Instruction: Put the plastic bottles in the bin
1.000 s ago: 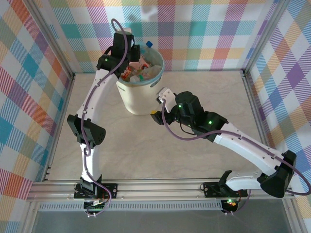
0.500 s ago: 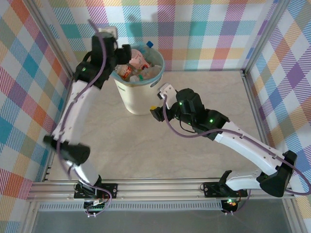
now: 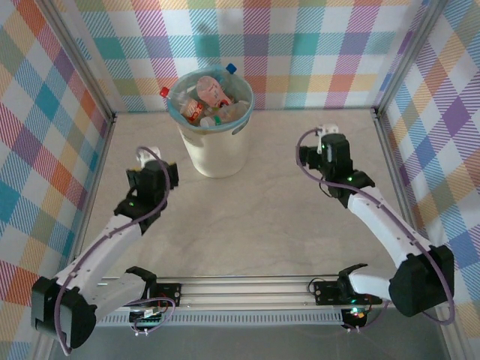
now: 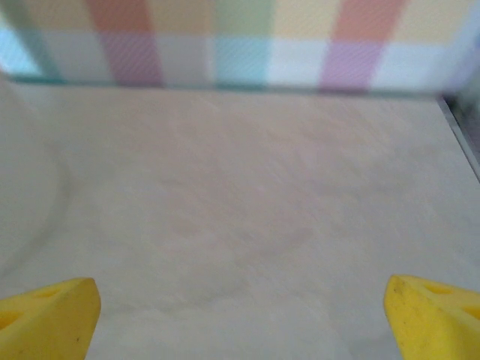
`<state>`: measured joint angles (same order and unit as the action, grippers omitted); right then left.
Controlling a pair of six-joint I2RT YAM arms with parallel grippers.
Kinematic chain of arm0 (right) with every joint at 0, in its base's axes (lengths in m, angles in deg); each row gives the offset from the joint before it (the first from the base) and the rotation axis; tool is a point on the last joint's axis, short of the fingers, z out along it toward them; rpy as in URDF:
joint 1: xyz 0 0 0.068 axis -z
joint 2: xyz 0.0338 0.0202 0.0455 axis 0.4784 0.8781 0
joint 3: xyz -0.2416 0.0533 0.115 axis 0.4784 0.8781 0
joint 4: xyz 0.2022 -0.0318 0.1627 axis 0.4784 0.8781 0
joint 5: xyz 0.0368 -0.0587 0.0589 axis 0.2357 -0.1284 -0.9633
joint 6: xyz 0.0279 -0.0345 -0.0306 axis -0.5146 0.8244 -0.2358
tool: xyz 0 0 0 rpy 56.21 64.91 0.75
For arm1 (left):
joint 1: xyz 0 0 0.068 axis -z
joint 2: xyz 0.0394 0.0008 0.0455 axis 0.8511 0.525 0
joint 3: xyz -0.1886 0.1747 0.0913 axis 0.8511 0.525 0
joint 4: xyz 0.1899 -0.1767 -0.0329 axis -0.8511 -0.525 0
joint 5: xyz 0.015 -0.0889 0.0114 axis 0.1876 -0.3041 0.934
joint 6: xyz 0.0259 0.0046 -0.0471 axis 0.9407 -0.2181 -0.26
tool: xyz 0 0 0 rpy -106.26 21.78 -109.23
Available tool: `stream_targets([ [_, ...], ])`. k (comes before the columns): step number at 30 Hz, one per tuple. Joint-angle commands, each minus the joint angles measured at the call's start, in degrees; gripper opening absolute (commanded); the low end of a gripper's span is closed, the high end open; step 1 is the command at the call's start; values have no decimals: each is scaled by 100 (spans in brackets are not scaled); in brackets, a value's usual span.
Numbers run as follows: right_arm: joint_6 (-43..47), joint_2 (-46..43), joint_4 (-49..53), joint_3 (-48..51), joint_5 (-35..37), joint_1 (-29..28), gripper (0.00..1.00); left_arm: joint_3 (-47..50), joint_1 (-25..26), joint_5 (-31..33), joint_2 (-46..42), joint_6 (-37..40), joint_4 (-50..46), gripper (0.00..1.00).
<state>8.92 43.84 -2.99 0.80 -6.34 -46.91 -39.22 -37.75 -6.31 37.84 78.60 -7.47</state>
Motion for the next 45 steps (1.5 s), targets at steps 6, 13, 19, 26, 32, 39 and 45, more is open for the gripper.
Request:
stream_targets([
  [6,1,65,-2858,2188,7,842,98,1448,-407,88,571,85,3021,93],
  [13,146,536,-4627,3044,-1186,1309,98,1867,-978,-1147,1482,250,4290,93],
  [19,59,1586,-6550,3446,-2490,2105,99,1831,-1536,-2785,2017,444,5075,94],
  [26,142,1796,-6109,3117,-3237,2283,100,1856,-1566,-3109,2303,588,5410,99],
  [32,208,1830,-5771,2911,-2779,2081,100,1689,-1566,-3001,3039,584,5728,100],
  [39,256,1824,-5679,2865,-2588,1985,100,1420,-1587,-2766,3160,430,5360,100],
  [45,282,1822,-5662,2857,-2597,1974,100,1431,-1592,-2791,3137,443,5366,100],
])
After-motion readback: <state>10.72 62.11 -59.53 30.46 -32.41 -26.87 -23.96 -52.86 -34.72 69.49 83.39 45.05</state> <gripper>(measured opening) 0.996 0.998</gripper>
